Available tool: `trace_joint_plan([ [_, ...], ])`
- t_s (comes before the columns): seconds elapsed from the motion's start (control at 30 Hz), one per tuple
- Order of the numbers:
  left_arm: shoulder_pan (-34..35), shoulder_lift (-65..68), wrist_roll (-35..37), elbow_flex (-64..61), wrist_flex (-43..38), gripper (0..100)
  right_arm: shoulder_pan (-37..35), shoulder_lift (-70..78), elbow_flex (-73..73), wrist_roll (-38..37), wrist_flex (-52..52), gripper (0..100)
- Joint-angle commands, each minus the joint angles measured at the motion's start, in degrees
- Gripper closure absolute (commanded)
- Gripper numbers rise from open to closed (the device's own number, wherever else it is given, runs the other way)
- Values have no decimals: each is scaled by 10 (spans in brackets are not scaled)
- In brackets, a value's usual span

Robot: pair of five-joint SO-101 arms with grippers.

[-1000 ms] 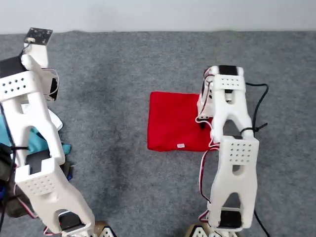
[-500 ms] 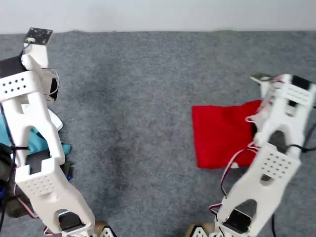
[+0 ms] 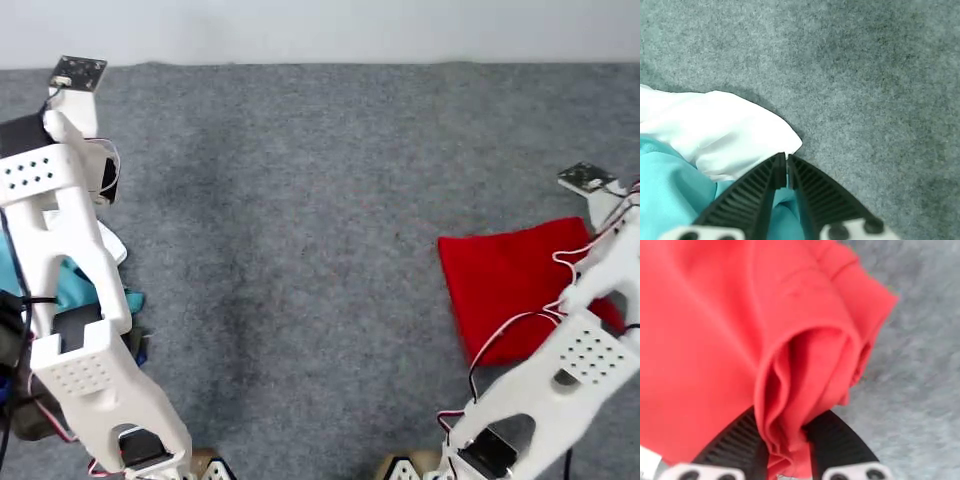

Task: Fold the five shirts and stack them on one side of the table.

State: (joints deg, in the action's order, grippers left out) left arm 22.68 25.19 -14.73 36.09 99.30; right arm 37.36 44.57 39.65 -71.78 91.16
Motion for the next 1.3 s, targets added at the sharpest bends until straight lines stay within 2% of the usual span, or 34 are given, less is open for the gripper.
trace_joint_plan([
  [0.0,-1,-40,-1,2,14,986,-26,-51,3,-41,-47,988],
  [0.17,0,-40,-1,2,14,986,-102,-54,23,-77,-110,988],
  [0.33,3,-40,-1,2,14,986,-189,-51,41,-76,-155,988],
  [0.47,3,-40,-1,2,14,986,-230,-39,43,-63,-189,980],
  [0.53,3,-40,-1,2,14,986,-238,-41,43,-13,-186,933],
  [0.67,3,-40,-3,1,14,986,-235,-62,43,147,-184,705],
  [0.73,3,-40,-3,1,14,986,-230,-75,43,229,-166,642],
  [0.97,3,-40,-3,1,14,986,-231,-114,43,442,-15,637],
  [1.13,-1,-40,-3,1,14,986,-236,-134,43,560,101,637],
  [1.27,-1,-40,-3,1,14,986,-225,-140,13,645,116,637],
])
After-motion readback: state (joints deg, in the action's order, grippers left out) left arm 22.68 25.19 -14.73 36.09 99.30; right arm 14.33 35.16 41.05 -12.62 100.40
